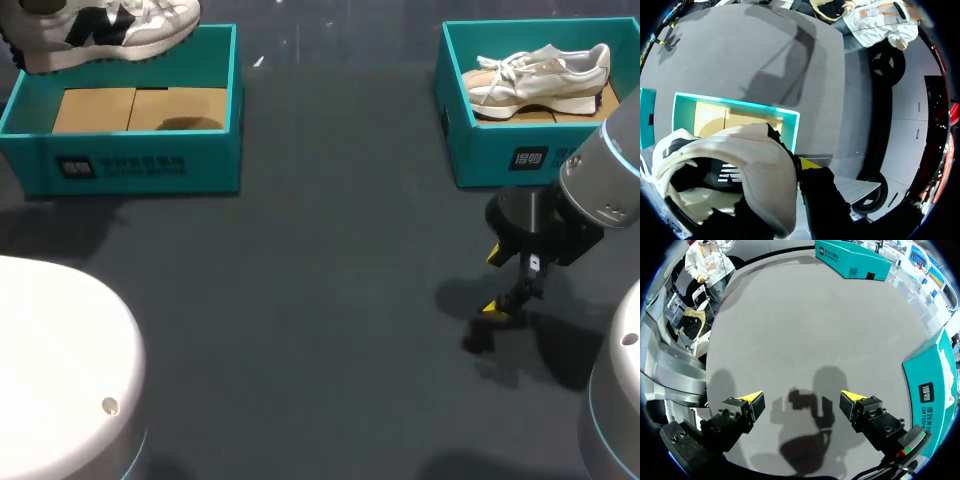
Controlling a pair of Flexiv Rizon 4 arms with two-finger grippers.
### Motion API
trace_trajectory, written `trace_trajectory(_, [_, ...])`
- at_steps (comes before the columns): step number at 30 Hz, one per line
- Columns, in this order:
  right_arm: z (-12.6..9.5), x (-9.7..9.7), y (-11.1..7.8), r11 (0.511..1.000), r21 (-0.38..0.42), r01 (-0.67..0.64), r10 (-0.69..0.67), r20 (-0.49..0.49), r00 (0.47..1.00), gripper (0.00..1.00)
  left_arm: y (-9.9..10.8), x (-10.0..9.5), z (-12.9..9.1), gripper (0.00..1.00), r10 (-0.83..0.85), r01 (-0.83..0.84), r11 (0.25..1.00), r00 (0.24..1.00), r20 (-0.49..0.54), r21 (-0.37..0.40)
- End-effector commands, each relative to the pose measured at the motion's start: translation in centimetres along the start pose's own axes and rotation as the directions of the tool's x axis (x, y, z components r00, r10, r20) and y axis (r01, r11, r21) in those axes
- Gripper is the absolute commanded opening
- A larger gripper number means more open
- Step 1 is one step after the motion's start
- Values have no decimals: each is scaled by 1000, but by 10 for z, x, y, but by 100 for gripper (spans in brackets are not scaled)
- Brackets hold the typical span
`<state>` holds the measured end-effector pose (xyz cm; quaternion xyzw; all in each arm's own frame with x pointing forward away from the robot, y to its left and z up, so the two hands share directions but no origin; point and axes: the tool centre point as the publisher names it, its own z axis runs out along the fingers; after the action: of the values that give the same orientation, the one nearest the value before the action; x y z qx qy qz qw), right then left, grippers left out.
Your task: Take the shoe out of the shoebox, open the shoe tongue, remove and reinsert the insole, then place the shoe into the shoebox
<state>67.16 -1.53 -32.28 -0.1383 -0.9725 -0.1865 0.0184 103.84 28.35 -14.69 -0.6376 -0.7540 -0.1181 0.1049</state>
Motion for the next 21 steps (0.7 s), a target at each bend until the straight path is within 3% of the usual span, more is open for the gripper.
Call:
trace_trajectory(1, [0,2,-1,1000,1,0,0,4,1000,100,1,2,7,0,126,-123,989,992,31,-75])
trace_trajectory(9, [0,2,-1,1000,1,0,0,4,1000,100,24,8,29,0,239,-240,966,971,-21,-97])
trace_trajectory(13, [0,2,-1,1000,1,0,0,4,1000,100,32,9,35,0,339,-339,941,940,27,-24])
trace_trajectory(21, [0,2,-1,1000,1,0,0,4,1000,100,32,9,35,0,339,-339,941,940,27,-24])
